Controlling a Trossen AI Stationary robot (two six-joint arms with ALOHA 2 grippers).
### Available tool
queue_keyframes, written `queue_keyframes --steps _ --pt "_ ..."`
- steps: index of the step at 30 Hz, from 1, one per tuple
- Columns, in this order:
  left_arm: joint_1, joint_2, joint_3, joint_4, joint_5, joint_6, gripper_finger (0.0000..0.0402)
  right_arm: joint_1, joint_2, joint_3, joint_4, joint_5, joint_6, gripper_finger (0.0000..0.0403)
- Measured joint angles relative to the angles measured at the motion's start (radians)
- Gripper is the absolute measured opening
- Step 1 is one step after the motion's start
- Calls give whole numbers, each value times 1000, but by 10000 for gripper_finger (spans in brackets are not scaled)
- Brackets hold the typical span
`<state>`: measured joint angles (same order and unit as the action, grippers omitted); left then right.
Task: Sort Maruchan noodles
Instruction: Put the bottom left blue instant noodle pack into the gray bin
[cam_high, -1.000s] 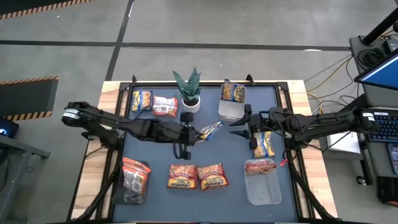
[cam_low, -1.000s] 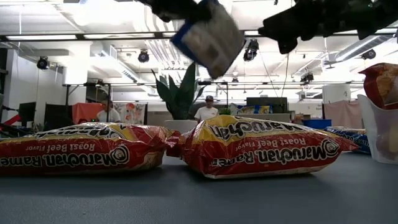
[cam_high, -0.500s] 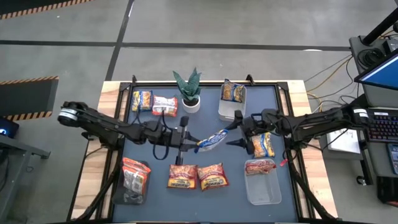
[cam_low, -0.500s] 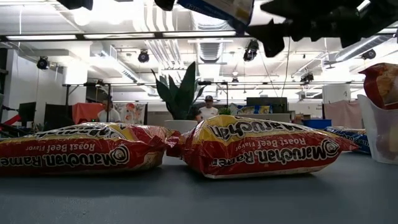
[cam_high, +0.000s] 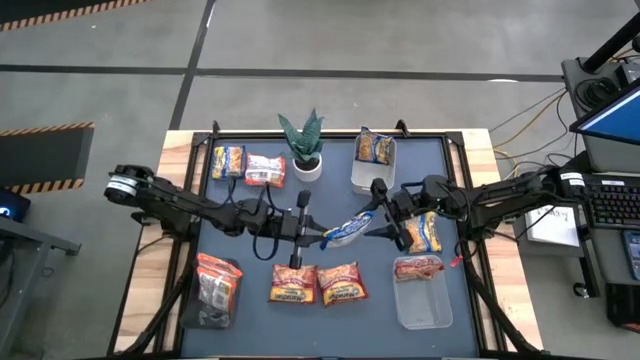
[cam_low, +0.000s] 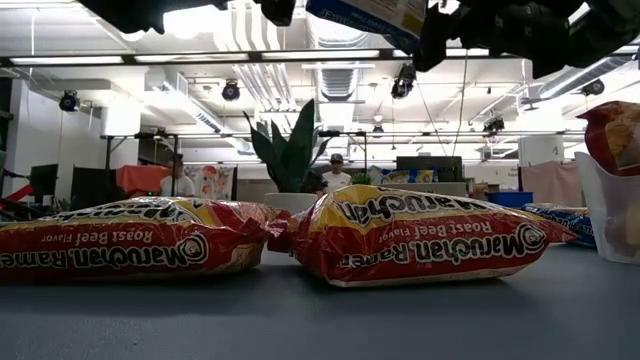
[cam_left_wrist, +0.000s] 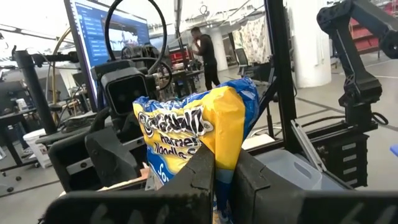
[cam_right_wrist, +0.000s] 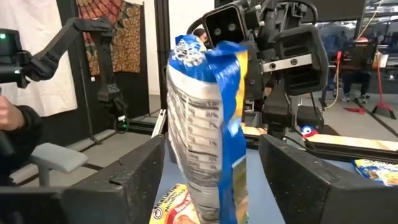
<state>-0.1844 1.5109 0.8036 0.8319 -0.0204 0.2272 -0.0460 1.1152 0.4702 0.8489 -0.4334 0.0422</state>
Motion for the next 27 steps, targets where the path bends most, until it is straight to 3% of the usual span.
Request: queue_keyframes --steps 12,20,27 --pt "-1 36 0 50 1 -1 8 5 2 8 17 -7 -1 127" --pt "-1 41 0 65 -11 -8 14 5 2 12 18 -19 -8 112" --pt "1 42 0 61 -25 -13 72 4 2 13 18 -10 19 111"
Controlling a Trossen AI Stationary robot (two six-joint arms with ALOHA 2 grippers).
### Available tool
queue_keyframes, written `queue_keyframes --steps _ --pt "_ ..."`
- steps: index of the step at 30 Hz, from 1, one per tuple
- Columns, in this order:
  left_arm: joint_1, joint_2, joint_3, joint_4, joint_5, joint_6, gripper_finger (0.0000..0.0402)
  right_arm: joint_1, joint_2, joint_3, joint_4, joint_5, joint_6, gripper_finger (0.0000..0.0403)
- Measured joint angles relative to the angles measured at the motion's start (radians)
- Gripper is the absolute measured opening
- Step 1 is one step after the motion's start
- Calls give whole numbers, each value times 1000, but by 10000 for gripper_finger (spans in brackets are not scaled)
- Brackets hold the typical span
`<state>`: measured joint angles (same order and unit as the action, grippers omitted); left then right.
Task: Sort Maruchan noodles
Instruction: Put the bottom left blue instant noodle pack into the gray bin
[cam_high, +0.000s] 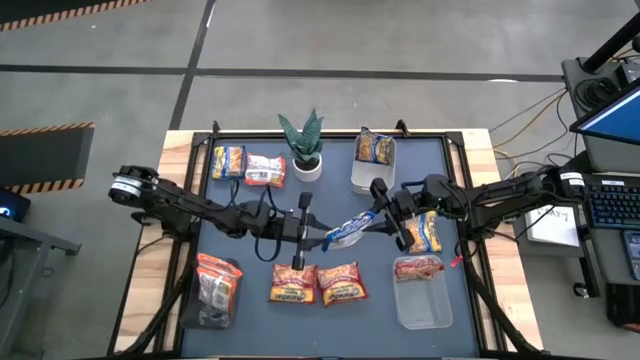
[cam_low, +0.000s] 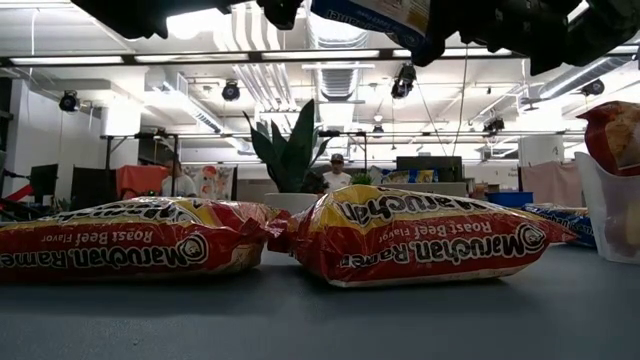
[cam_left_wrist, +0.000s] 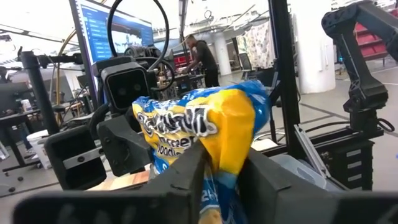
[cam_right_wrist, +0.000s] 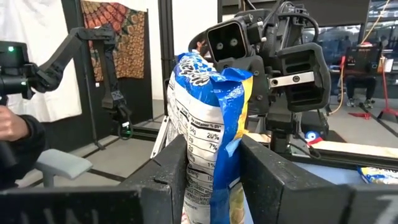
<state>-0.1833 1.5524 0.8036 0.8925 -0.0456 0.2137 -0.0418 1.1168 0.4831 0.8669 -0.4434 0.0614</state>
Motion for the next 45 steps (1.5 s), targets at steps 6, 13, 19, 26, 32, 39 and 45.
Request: queue_keyframes --steps 6,13,19,26,32,39,45 --pt "-1 0 0 -7 4 -13 134 0 0 0 0 0 7 110" --pt "1 -62 -2 -196 -108 -16 185 -1 -4 2 0 8 29 106" --pt "1 -151 -6 -376 -173 -15 210 -1 -4 2 -15 29 34 106" --pt "1 -261 -8 -596 -191 -16 219 -6 -10 2 -58 76 37 96" --pt "1 -365 -8 -759 -191 -58 219 -20 -54 42 -248 198 19 94" --pt "0 -449 -27 -807 -330 -85 220 -20 -79 238 -728 516 -129 94" --pt "0 -474 -34 -813 -498 -74 220 -25 -75 435 -1110 878 -235 93"
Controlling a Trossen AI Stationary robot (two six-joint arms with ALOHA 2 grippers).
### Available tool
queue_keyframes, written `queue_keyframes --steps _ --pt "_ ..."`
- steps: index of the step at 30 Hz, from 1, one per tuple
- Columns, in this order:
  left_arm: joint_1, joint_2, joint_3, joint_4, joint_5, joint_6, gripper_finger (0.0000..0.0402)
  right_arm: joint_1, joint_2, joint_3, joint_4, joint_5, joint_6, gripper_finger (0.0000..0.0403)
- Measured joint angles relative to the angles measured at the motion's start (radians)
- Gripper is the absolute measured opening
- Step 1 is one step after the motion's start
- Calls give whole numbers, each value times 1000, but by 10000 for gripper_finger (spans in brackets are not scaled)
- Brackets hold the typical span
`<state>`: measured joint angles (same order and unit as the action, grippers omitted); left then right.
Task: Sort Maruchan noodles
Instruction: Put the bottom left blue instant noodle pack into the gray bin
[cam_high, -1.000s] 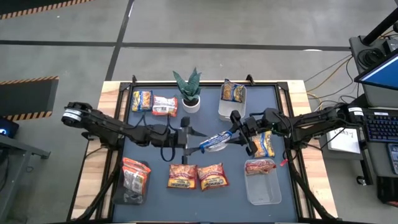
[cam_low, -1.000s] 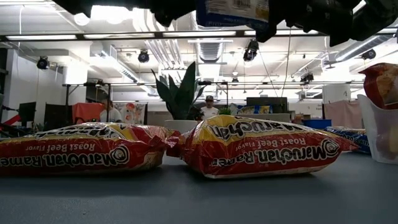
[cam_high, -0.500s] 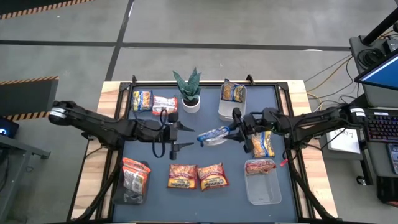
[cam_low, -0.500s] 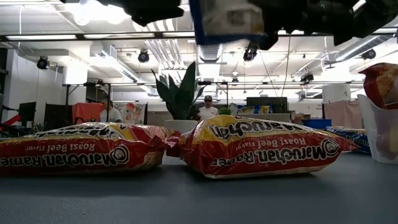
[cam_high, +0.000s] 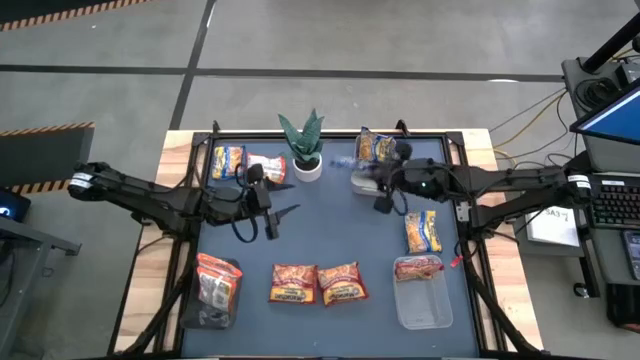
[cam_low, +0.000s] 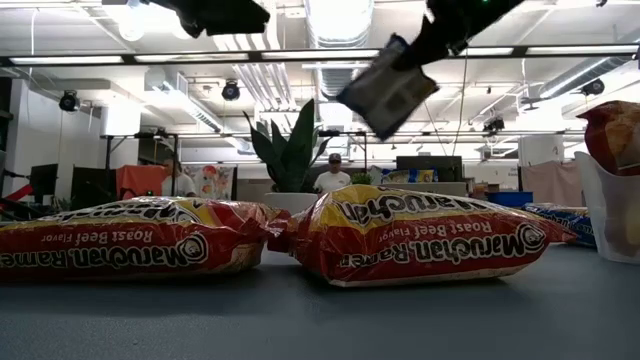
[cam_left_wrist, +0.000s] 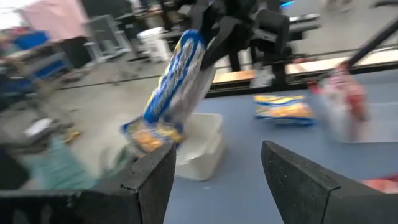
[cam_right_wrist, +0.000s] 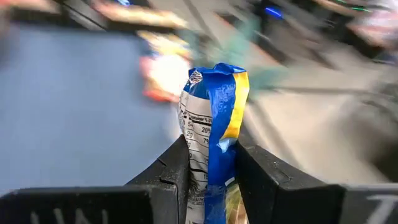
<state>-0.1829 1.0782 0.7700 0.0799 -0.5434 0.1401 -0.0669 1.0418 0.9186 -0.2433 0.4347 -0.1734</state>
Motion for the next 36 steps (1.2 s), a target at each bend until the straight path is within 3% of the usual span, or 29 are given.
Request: queue_keyframes --steps 4,9,11,18,22,30,36 --pt "0 0 0 0 -142 46 220 -36 28 101 -174 200 -25 93" --pt "5 16 0 2 -196 54 220 -84 70 154 -203 231 -32 93" --pt "5 29 0 19 -136 17 220 -87 79 165 -198 250 -55 93" --pt "3 161 -30 331 306 -136 220 -8 78 194 -192 274 -101 93" --pt "7 276 -47 543 320 -322 220 105 84 195 -187 295 -128 93" --pt "52 488 -61 989 351 -645 220 360 88 185 -76 610 -446 93" --pt "132 595 -61 1223 462 -780 220 480 97 184 -29 661 -605 93"
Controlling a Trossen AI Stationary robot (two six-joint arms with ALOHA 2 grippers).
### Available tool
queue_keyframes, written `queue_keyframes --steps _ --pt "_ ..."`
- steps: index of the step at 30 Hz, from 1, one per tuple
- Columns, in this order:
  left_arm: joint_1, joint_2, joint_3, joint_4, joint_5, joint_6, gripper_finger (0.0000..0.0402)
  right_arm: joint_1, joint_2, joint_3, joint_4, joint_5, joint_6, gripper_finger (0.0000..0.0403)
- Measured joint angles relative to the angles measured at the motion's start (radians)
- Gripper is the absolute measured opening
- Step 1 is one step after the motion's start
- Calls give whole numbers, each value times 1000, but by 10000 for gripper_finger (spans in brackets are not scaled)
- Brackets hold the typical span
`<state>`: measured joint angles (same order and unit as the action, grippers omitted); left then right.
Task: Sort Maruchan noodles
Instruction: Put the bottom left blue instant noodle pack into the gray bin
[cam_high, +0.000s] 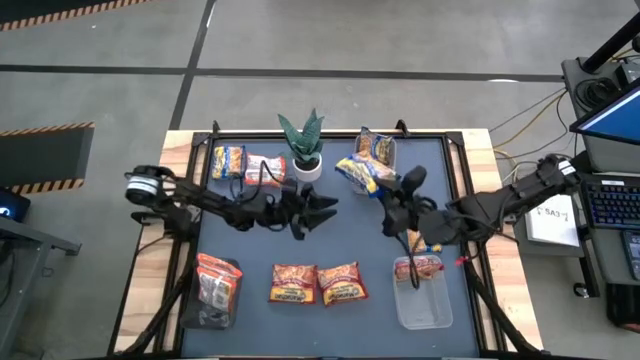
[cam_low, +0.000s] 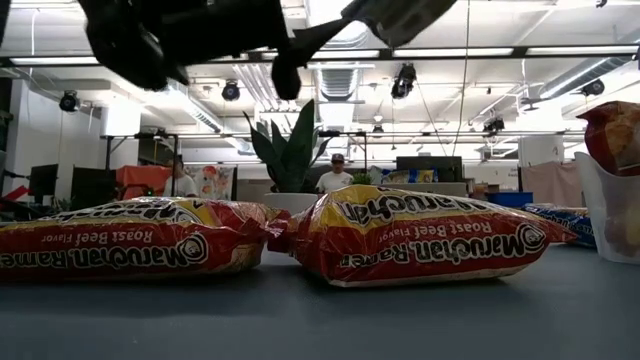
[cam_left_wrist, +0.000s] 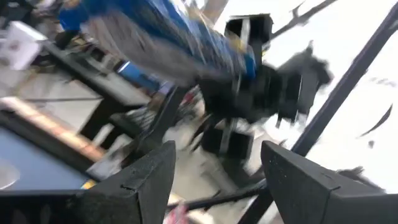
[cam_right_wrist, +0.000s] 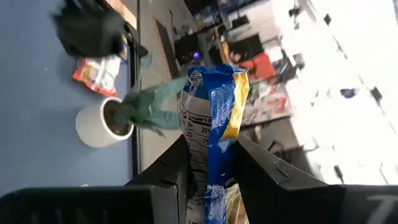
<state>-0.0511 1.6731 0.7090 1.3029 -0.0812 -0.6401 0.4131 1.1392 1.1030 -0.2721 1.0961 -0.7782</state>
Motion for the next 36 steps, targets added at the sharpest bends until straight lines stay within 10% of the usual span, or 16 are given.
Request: queue_keyframes --steps 17,36 --pt "112 178 100 249 91 -264 245 38 172 -1 77 225 -501 93" --pt "132 179 115 191 39 -282 245 38 203 28 100 218 -542 93"
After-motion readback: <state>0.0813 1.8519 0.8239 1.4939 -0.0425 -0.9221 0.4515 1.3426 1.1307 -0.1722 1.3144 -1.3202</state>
